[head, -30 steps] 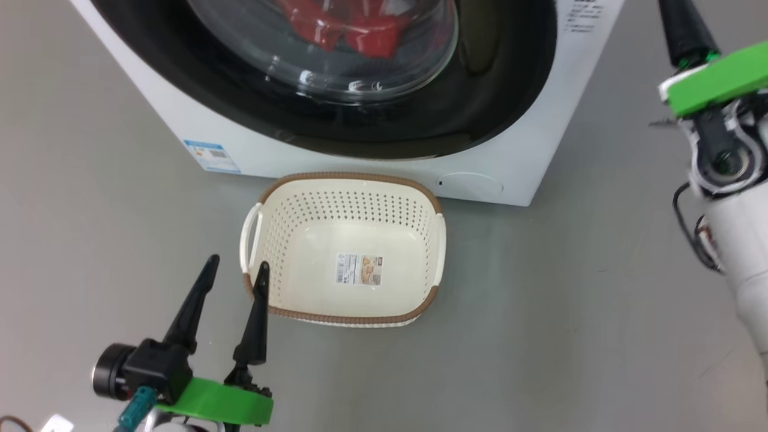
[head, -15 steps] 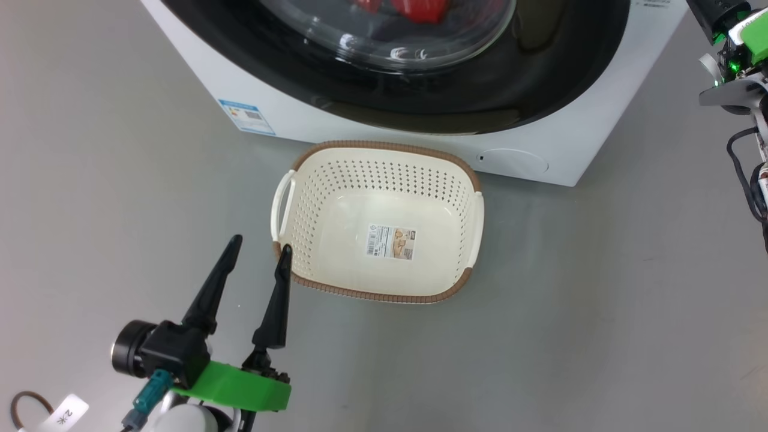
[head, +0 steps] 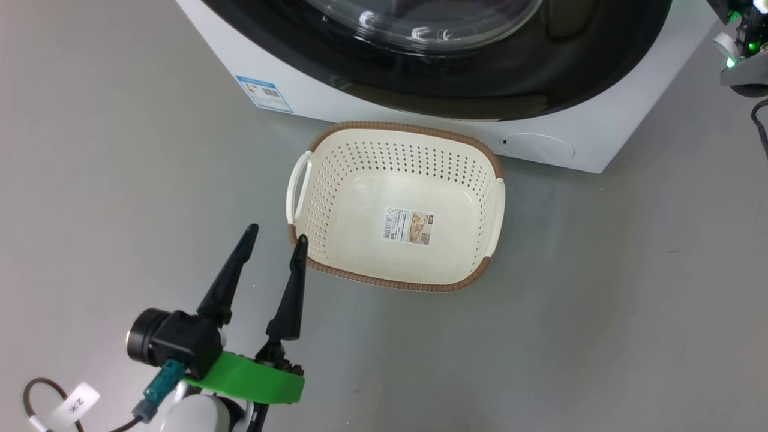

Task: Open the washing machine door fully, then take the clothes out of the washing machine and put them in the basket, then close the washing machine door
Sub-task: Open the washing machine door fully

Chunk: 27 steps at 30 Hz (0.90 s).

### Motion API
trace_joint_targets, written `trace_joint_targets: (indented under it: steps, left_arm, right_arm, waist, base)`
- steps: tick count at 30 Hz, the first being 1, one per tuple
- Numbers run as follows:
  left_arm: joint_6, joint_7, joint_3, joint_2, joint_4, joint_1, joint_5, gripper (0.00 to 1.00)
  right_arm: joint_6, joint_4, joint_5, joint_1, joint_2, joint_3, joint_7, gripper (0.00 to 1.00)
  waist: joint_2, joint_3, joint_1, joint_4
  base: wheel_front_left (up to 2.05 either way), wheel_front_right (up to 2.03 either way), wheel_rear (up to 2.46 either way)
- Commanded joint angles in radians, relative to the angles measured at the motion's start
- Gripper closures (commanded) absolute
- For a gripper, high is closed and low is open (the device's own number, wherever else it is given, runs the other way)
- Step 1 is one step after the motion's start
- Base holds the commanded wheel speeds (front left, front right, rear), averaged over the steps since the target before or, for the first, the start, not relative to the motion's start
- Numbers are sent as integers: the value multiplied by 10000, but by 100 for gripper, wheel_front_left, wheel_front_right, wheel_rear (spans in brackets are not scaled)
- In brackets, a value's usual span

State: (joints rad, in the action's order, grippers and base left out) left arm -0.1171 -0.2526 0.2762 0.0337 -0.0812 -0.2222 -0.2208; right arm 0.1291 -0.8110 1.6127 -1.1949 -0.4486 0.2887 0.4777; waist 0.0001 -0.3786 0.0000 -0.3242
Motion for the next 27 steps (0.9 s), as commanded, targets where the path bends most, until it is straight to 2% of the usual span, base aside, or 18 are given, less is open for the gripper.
trace_joint_targets:
  steps: [1,8,27]
  left_arm:
    - [105,-92,-275,166,255,-267,-66,0]
    - [159,-92,-278,166,179,-258,-86,0]
    - [27,-92,-647,166,-89,622,164,0]
  right_arm:
    - [16,214,16,-121,189,151,207,100]
    - [16,511,59,255,364,386,964,100]
    - [16,3509,-238,3319,729,1294,1848,100]
  waist:
    - [-1,-12,0,-17]
    - [-1,153,0,18]
    - [-1,1528,0,207]
  base:
    - [0,0,0]
    - [0,0,0]
    - [0,0,0]
